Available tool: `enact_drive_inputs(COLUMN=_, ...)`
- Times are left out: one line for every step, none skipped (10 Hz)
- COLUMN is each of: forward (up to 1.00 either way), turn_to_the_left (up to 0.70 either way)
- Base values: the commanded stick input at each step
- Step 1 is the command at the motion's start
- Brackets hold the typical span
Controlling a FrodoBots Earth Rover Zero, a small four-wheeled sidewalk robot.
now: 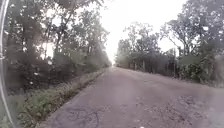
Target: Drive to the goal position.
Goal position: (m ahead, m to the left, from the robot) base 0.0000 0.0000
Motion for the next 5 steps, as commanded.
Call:
enact_drive_inputs(forward=0.10, turn_to_the_left=0.01)
enact_drive_inputs(forward=0.10, turn_to_the_left=0.01)
enact_drive_inputs(forward=0.10, turn_to_the_left=0.01)
enact_drive_inputs(forward=0.10, turn_to_the_left=0.01)
enact_drive_inputs(forward=0.10, turn_to_the_left=0.01)
